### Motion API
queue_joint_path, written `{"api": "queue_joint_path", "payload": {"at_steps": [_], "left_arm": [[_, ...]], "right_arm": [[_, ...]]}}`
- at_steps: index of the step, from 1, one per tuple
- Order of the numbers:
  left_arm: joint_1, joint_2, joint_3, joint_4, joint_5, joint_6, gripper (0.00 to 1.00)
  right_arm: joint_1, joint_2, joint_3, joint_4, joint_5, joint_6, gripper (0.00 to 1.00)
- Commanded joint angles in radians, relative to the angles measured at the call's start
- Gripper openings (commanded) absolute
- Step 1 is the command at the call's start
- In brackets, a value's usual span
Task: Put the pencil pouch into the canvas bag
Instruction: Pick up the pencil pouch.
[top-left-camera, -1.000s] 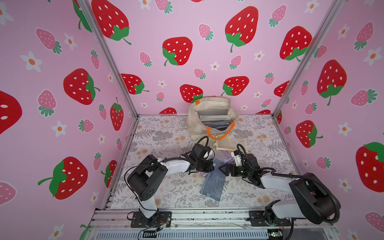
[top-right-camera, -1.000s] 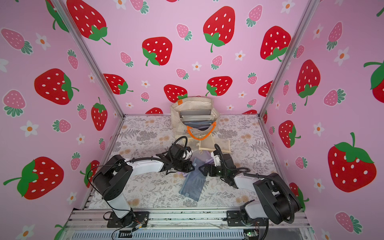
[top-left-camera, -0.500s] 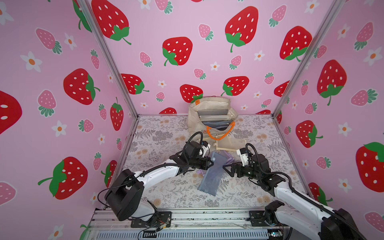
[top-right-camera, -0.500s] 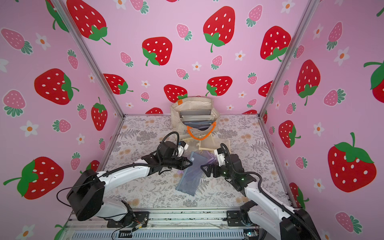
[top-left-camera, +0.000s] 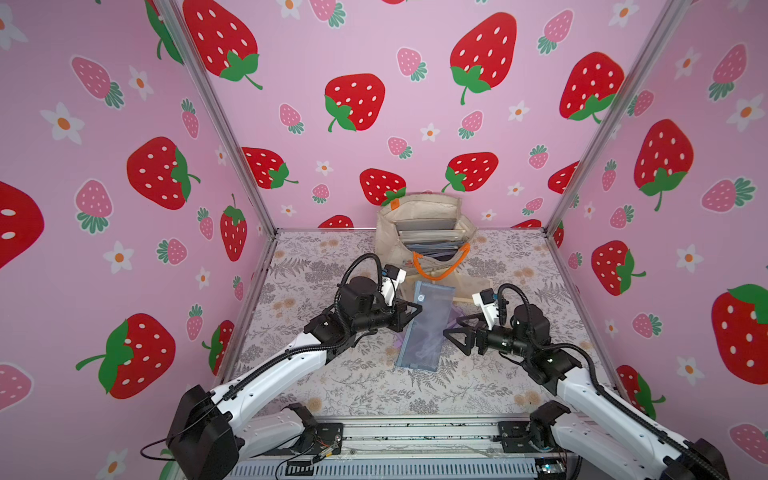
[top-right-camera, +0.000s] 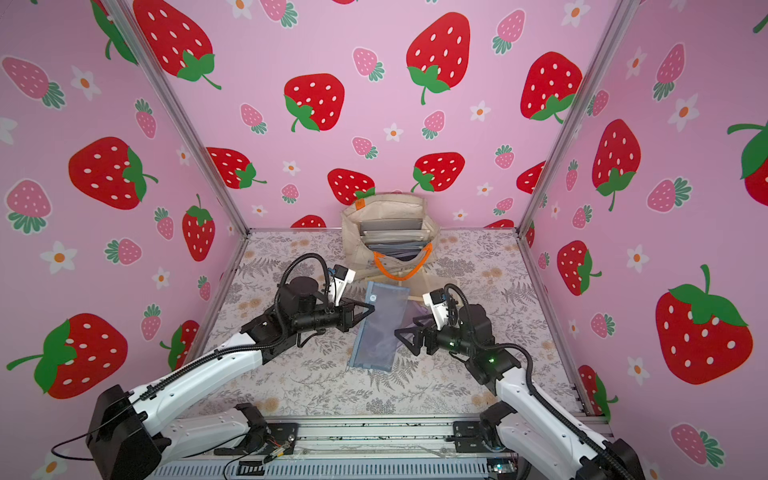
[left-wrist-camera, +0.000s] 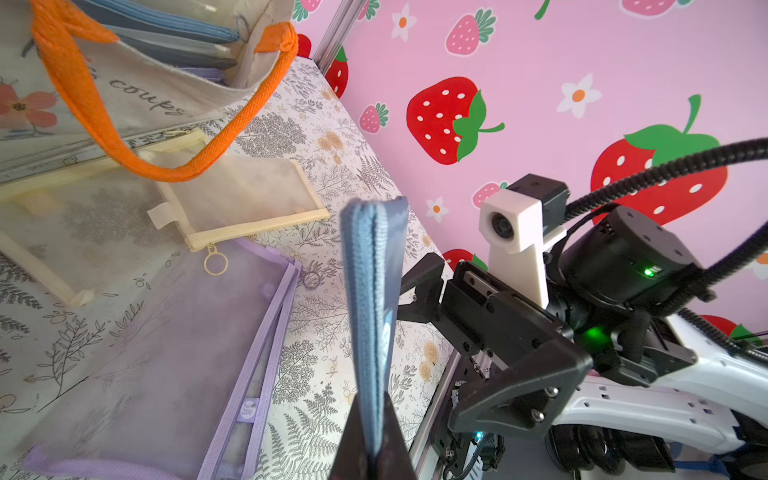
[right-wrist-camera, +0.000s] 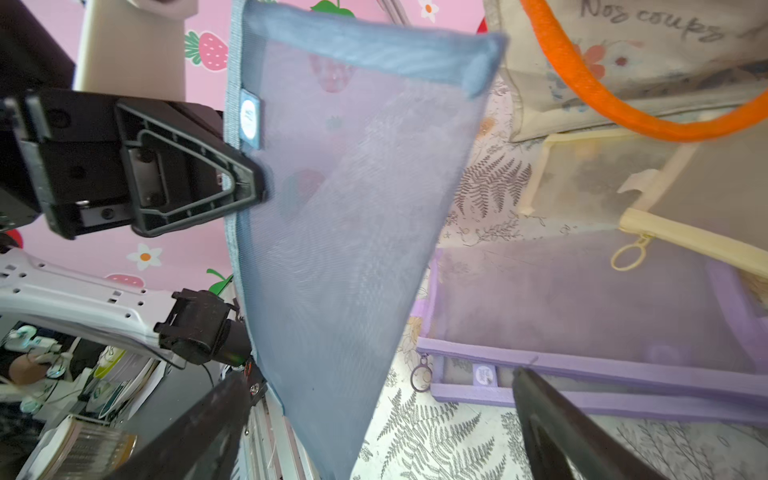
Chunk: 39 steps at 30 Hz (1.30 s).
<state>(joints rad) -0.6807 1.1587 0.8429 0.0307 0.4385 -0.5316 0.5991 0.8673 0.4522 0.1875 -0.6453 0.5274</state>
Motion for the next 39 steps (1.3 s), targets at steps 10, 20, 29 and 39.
{"api": "queue_joint_path", "payload": {"at_steps": [10,20,29,39], "left_arm": [[0.003,-0.066,-0.065,0.127,0.025,-0.028,0.00],[0.003,-0.068,-0.077,0.151,0.026,-0.034,0.00],[0.002,-0.085,-0.094,0.152,0.015,-0.030,0.00],[0.006,-0.086,-0.099,0.073,-0.048,-0.012,0.23]], "right_arm": [[0.059,0.088,0.068,0.161,-0.058,-0.022,0.80],[0.070,0.068,0.065,0.171,-0.069,-0.032,0.31],[0.073,0.056,0.064,0.168,-0.080,-0.046,0.10],[0.065,0.064,0.148,-0.047,0.014,-0.139,0.00]]}}
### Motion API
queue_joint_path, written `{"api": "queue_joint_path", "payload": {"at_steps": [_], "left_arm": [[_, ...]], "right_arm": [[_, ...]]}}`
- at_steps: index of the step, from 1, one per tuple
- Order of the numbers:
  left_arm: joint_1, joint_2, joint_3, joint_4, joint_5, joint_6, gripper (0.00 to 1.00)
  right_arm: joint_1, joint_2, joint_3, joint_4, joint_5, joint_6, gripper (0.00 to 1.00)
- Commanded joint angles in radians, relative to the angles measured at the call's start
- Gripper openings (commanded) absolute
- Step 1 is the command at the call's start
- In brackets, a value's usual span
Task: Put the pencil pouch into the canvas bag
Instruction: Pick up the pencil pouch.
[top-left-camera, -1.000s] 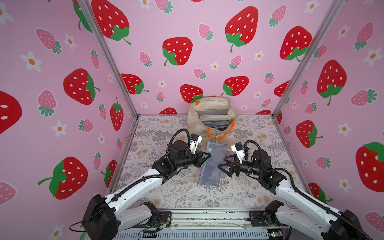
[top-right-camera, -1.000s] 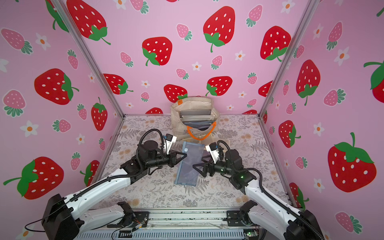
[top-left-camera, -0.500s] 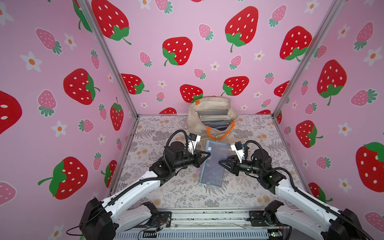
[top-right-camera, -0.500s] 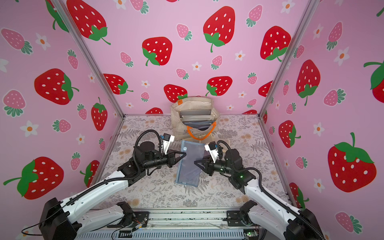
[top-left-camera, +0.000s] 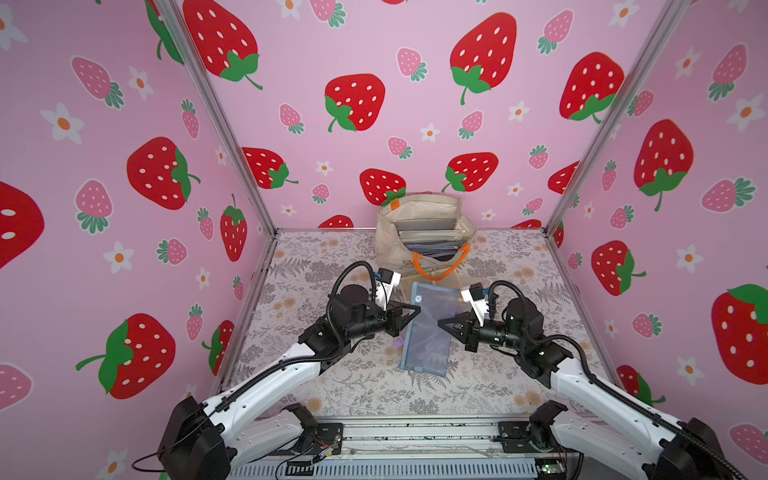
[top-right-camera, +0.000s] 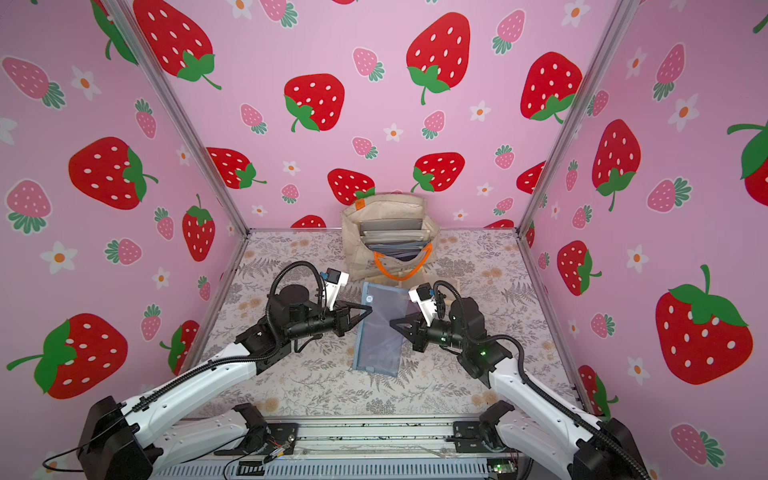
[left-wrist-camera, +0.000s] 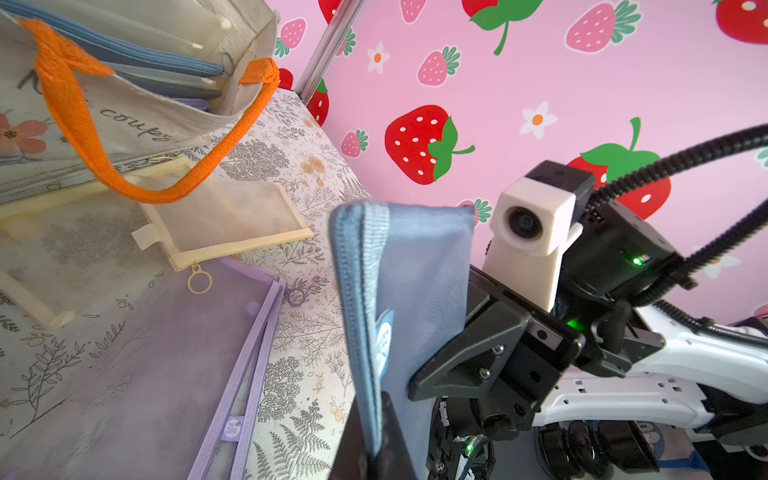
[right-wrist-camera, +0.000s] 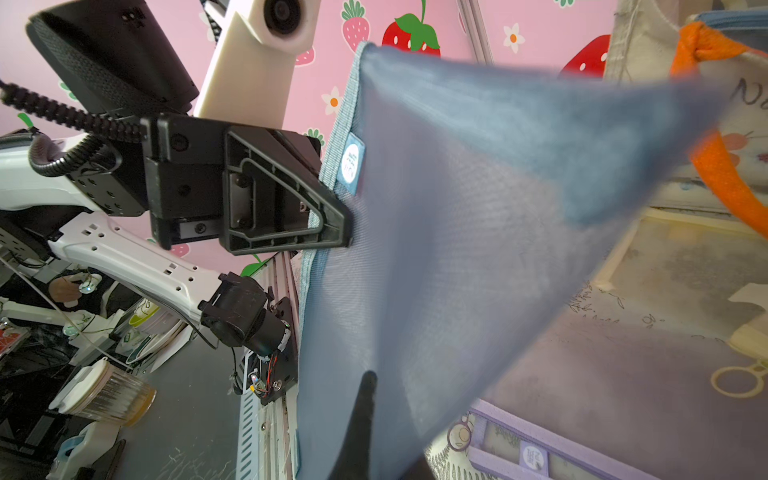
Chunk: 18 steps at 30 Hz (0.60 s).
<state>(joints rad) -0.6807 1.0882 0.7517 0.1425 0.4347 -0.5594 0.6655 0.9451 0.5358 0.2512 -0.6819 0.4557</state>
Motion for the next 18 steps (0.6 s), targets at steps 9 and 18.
{"api": "queue_joint_path", "payload": {"at_steps": [9,18], "left_arm": [[0.060,-0.063,-0.062,-0.153,-0.137,-0.002,0.65],[0.109,-0.078,-0.140,-0.150,-0.137,-0.033,0.65]], "right_arm": [[-0.068,0.066,0.365,-0.475,0.138,-0.297,0.00],[-0.128,0.318,0.868,-0.724,0.346,-0.625,0.00]]}}
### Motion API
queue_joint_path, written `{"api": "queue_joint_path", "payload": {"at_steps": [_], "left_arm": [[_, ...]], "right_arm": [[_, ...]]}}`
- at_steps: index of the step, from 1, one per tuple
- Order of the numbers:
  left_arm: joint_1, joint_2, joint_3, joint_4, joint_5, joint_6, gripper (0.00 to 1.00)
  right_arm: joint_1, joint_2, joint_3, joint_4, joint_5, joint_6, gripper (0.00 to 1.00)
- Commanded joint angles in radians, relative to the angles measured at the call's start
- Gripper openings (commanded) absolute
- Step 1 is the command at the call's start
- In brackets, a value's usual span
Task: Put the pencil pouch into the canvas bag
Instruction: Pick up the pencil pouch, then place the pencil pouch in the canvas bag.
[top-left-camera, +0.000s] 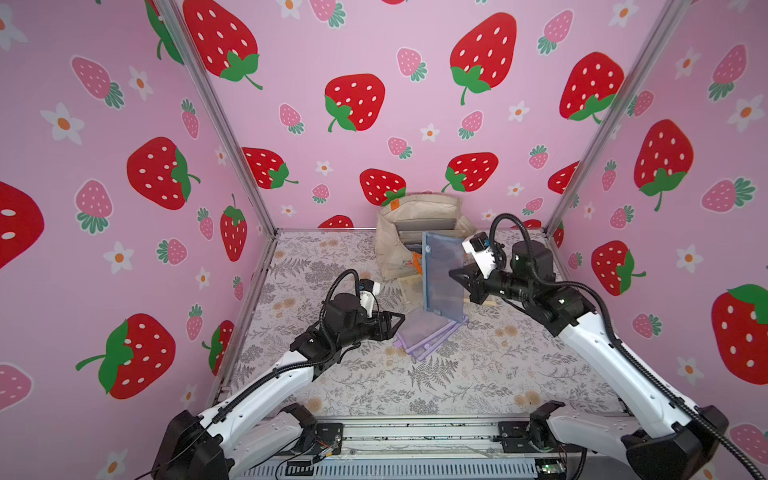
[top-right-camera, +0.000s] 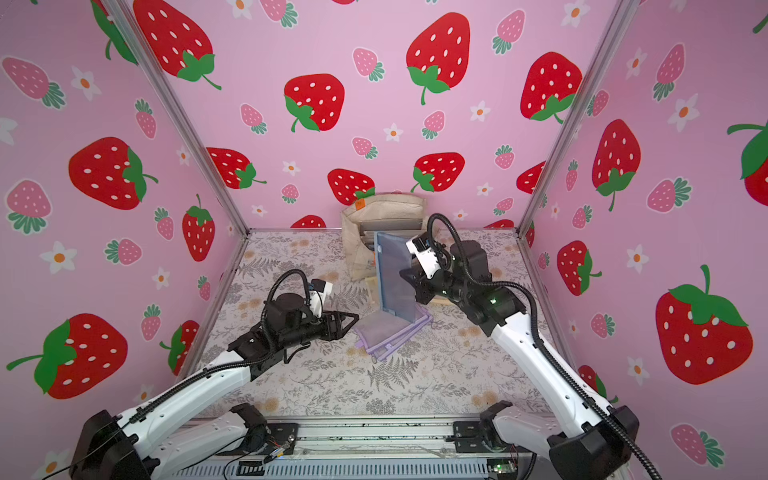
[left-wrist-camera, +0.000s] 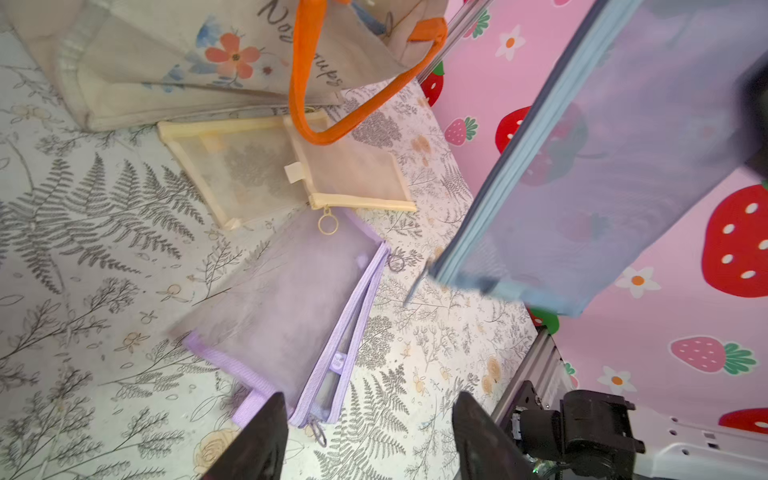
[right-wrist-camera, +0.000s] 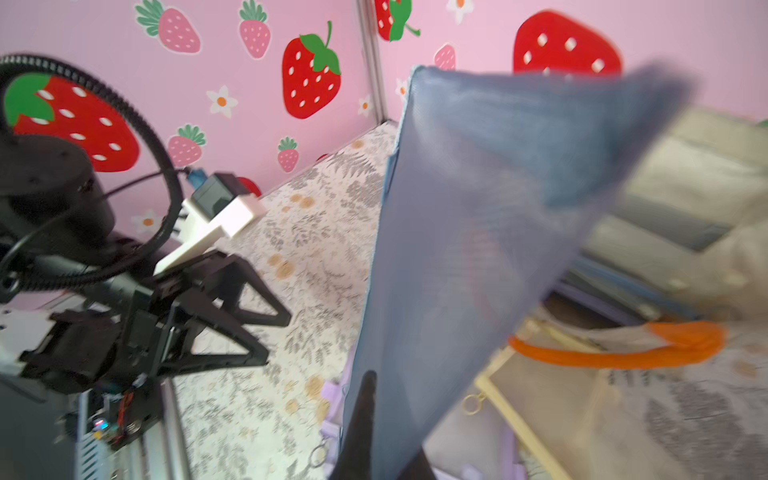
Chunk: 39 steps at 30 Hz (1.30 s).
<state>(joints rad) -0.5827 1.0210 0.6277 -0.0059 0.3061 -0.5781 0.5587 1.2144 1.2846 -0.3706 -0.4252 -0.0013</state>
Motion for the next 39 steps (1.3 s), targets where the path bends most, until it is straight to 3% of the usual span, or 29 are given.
{"api": "queue_joint_path", "payload": {"at_steps": [1,4,10,25,29,39], "left_arm": [[0.012,-0.012,-0.022,0.003,-0.009,-0.016,0.65],[0.022,-0.003,-0.041,0.024,-0.006,-0.027,0.65],[0.037,0.036,-0.051,0.061,0.020,-0.034,0.65],[0.095,0.174,-0.045,0.175,0.103,-0.047,0.65],[0.095,0.203,-0.031,0.193,0.109,-0.049,0.65],[0.102,0.200,-0.020,0.171,0.114,-0.043,0.65]], "right_arm": [[-0.028,0.089,0.183,-0.120,0.120,-0.201,0.00],[-0.054,0.209,0.356,-0.146,0.185,-0.272,0.00],[-0.057,0.417,0.549,-0.080,0.291,-0.432,0.00],[0.001,0.793,0.770,0.052,0.561,-0.840,0.00],[0.027,0.849,0.769,0.046,0.590,-0.861,0.00],[0.026,0.810,0.667,0.020,0.445,-0.781,0.00]]}}
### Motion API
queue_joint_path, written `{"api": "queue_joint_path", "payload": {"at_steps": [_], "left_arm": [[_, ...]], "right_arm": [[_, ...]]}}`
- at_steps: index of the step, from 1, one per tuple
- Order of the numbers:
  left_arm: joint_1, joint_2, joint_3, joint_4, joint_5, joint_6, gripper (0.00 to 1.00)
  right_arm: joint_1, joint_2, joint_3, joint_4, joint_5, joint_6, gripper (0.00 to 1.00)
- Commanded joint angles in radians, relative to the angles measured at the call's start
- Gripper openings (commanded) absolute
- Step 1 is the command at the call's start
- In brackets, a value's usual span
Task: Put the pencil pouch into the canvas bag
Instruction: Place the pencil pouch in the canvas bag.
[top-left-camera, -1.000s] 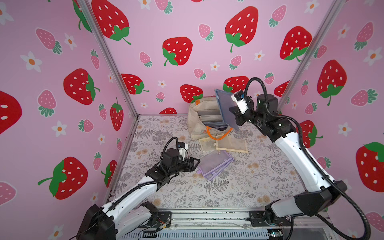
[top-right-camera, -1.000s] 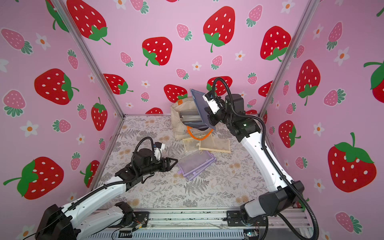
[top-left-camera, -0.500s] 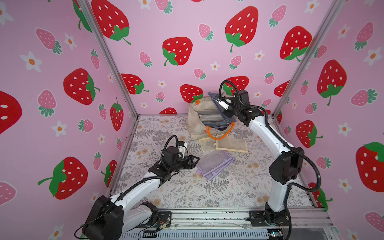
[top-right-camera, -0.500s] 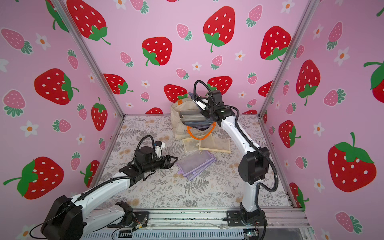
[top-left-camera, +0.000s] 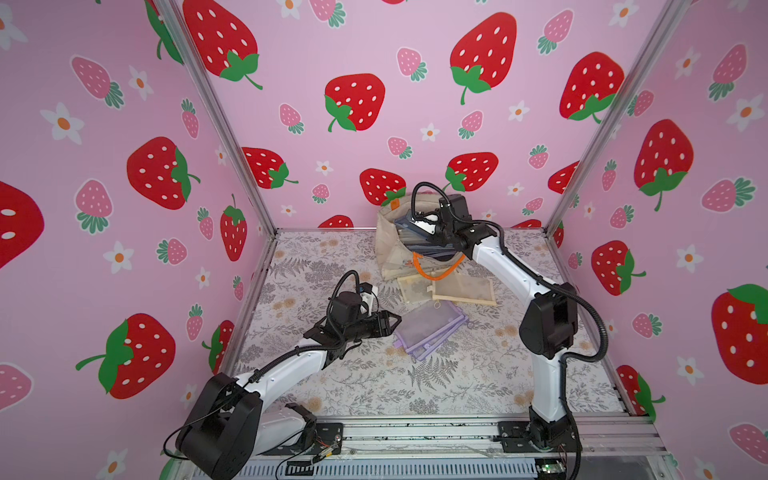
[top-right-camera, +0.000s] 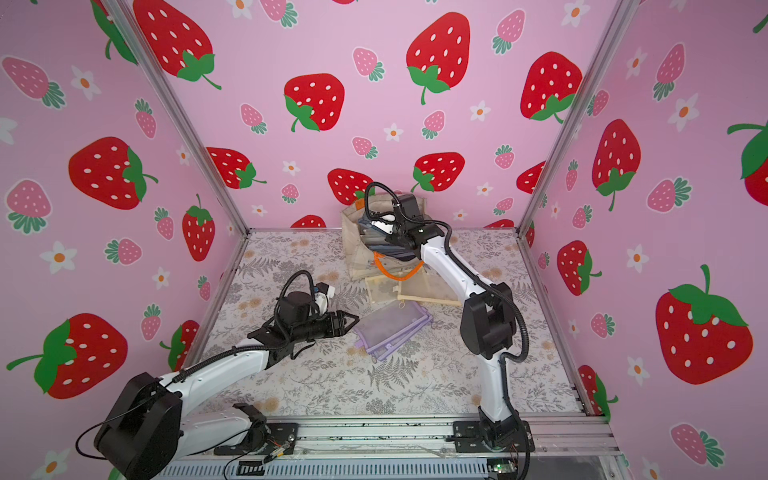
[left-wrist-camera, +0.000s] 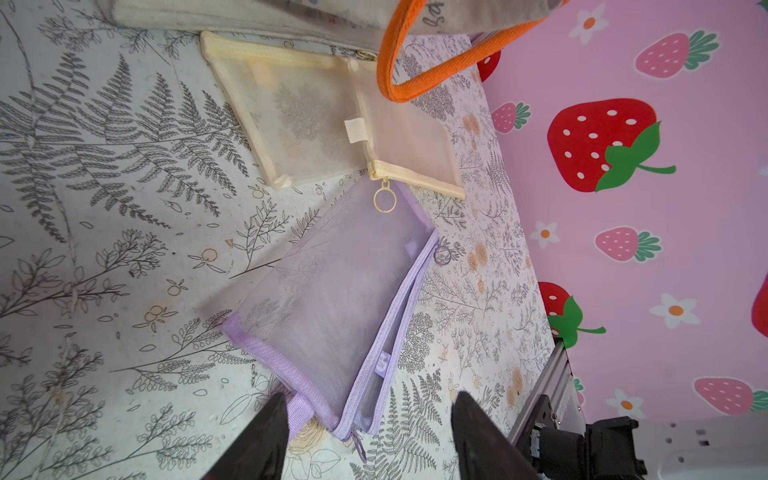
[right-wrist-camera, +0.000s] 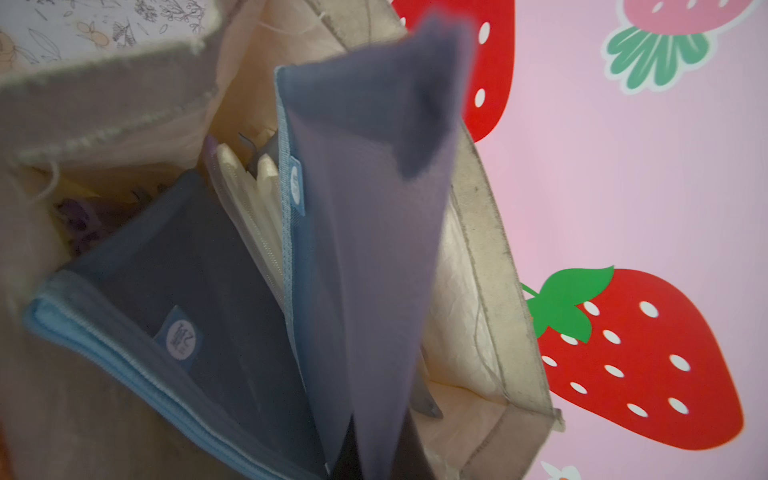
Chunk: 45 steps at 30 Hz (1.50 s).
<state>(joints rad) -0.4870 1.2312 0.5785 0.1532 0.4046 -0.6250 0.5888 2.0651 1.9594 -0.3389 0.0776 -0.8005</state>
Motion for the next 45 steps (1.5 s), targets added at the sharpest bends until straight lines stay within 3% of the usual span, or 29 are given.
{"api": "queue_joint_path", "payload": {"at_steps": [1,8,16,42,45], "left_arm": [[0.006,-0.013,0.028,0.013,0.016,0.003,0.65],[0.007,-0.023,0.027,0.005,0.014,0.004,0.65],[0.008,-0.016,0.033,0.008,0.017,0.005,0.64],[0.008,-0.030,0.034,-0.002,0.004,0.002,0.64],[0.008,-0.027,0.035,-0.001,0.003,-0.001,0.64]], "right_arm": [[-0.006,-0.042,-0.008,-0.021,-0.067,0.023,0.00],[-0.014,-0.048,0.006,-0.082,-0.149,0.040,0.00],[-0.029,0.053,0.127,-0.178,-0.195,0.064,0.00],[-0.052,0.215,0.299,-0.319,-0.282,0.169,0.00],[-0.051,0.183,0.289,-0.319,-0.292,0.192,0.15]]}}
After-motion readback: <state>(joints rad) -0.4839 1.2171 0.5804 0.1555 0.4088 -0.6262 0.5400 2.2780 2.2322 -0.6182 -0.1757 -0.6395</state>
